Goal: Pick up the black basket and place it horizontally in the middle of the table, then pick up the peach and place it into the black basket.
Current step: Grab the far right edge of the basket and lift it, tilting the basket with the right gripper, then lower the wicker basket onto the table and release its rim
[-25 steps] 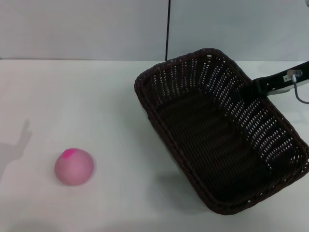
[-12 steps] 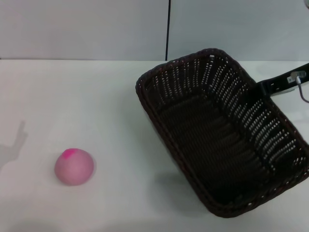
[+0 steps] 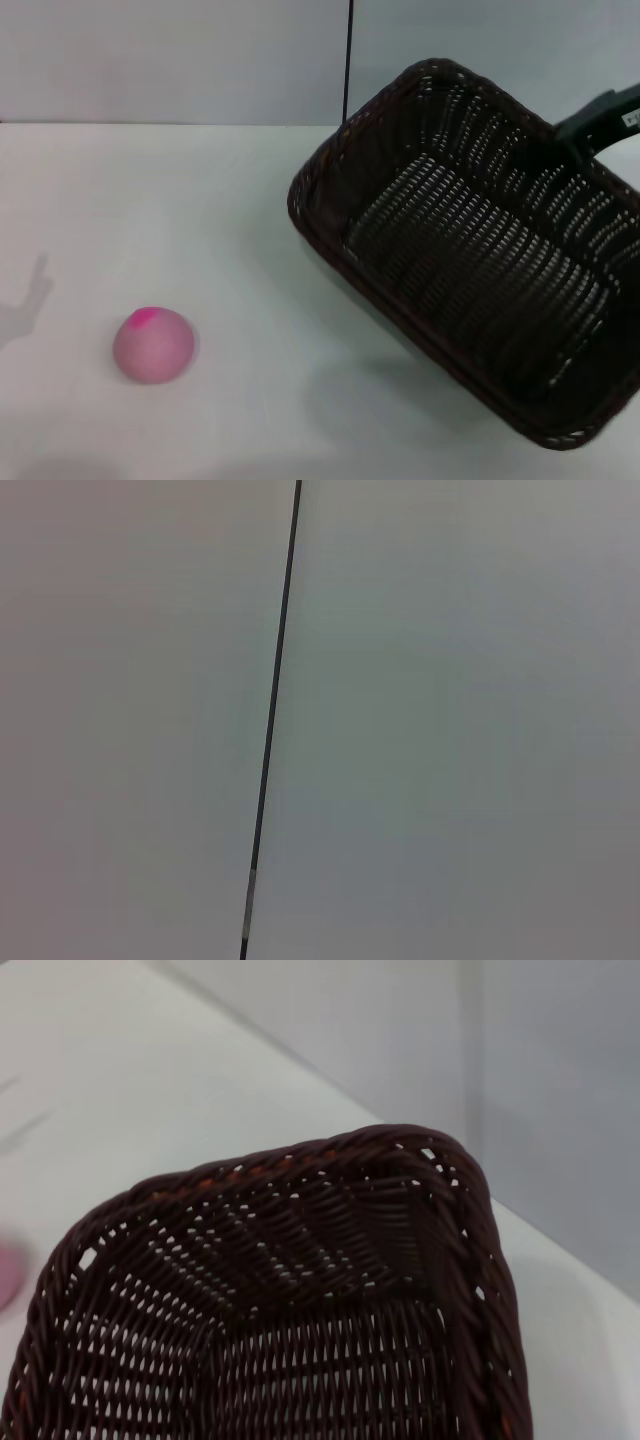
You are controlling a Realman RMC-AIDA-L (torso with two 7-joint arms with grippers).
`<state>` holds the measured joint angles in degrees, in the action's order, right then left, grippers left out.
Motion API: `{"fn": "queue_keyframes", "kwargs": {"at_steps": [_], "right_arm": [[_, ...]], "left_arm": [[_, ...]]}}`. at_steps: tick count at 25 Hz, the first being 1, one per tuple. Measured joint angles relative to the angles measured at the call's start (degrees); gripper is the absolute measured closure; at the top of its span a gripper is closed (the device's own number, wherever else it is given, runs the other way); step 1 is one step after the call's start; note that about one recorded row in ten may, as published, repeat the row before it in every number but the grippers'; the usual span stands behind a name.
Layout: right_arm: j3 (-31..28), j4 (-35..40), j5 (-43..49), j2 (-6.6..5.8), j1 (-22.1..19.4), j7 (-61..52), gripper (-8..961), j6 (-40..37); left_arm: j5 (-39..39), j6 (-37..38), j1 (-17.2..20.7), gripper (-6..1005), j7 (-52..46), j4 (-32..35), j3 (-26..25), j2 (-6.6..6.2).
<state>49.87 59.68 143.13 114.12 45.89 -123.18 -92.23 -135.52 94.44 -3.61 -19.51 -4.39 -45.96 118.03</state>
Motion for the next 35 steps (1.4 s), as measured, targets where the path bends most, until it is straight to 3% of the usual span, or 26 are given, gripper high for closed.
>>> {"fn": "queue_keyframes", "kwargs": {"at_steps": [2,3,5,13,19,23,35], "right_arm": [[0.01,1.46,-0.39,0.24,0.64,5.13,787,-1.82],[0.21,3.48,-0.64,1.10,1.06,10.52,787,-3.25],[0.61,4.95,-0.66,1.68,1.49,14.33,788,-3.41],[4.81,2.39,-0.88,2.02,4.92,27.91,789,-1.56],[11.52,-1.54,-0.88,2.92,5.45,31.11,776,4.34],[16.38,-3.72,-0.95,4.31,5.04,33.45,758,9.42],[19.71,-3.20,-4.49,4.74,3.52,37.87,704,10.77]], "left_arm": [[-0.13,0.02,0.01,157,0.00,0.00,0.00,0.00],[-0.28,0.04,0.01,157,0.00,0.16,-0.01,0.00],[-0.28,0.06,0.01,157,0.00,0.24,-0.01,0.00],[-0.39,3.17,1.91,157,0.11,0.61,0.31,0.12],[-0.43,3.98,2.71,157,0.57,0.53,0.42,0.39],[-0.38,3.99,3.14,157,0.47,0.03,0.52,0.52],[-0.45,3.75,2.73,157,0.10,-0.10,0.53,0.53]]}}
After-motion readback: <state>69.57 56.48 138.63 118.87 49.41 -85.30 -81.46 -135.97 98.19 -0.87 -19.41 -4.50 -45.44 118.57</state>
